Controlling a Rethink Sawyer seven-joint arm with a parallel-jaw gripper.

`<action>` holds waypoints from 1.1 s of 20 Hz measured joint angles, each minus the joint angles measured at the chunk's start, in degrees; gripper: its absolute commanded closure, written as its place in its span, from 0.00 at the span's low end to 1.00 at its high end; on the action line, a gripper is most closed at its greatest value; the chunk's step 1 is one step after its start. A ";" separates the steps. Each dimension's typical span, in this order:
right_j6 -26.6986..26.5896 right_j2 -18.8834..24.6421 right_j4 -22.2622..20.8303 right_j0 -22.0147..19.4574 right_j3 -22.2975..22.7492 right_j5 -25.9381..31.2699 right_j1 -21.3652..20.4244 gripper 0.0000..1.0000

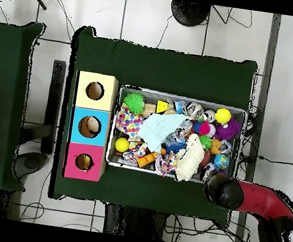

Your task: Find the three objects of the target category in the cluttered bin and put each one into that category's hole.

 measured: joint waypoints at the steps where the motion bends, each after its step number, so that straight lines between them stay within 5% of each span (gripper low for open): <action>1: 0.00 0.00 0.00 0.01 -0.01 0.00 -0.01 0.00; 22: 0.00 1.65 1.05 -0.61 0.35 -0.04 -4.01 0.00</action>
